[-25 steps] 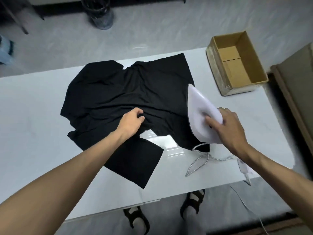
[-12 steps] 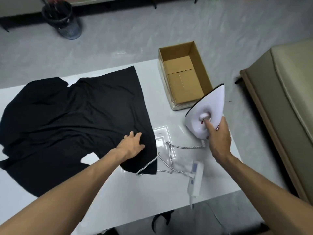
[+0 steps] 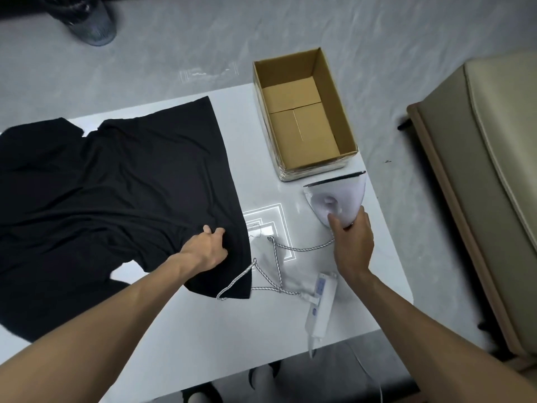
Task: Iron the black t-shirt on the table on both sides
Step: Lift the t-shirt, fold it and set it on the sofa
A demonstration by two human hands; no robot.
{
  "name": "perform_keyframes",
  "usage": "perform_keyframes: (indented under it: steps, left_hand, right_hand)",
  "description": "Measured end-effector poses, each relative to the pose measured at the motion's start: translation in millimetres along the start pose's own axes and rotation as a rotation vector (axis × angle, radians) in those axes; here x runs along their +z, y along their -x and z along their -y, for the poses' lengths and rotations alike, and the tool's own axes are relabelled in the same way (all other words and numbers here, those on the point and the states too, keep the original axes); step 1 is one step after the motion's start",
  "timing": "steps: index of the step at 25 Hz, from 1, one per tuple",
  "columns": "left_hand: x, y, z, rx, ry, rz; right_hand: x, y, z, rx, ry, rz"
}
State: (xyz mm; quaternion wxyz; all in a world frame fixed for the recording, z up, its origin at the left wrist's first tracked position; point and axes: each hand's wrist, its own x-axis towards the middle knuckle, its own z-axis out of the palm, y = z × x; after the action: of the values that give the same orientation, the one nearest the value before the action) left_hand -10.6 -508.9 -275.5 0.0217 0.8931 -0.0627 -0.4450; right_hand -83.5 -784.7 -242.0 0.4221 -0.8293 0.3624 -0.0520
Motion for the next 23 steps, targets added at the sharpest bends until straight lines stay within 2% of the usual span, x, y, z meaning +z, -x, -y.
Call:
perform_keyframes:
  steps: [6, 12, 14, 19, 21, 23]
  left_hand:
    - [-0.2, 12.3, 5.7, 0.048, 0.022, -0.028]
    - [-8.9, 30.3, 24.8, 0.075, 0.267, -0.075]
    - [-18.4, 41.8, 36.9, 0.054, 0.337, -0.087]
    - [-37.3, 77.5, 117.0, -0.034, 0.595, -0.201]
    - [-35.0, 89.8, 171.7, -0.149, 0.711, -0.315]
    - [-23.6, 97.4, 233.1, -0.344, 0.774, -0.476]
  right_hand:
    - [5.3, 4.7, -1.6, 0.159, -0.033, 0.008]
    - [16.2, 38.8, 19.4, 0.51, -0.086, -0.009]
    - [26.0, 68.1, 40.9, 0.458, -0.064, 0.118]
    - [87.6, 116.3, 128.0, 0.115, 0.023, 0.566]
    - [128.1, 135.3, 162.2, -0.055, 0.104, 0.684]
    - [174.1, 157.4, 186.3, -0.22, 0.228, 0.772]
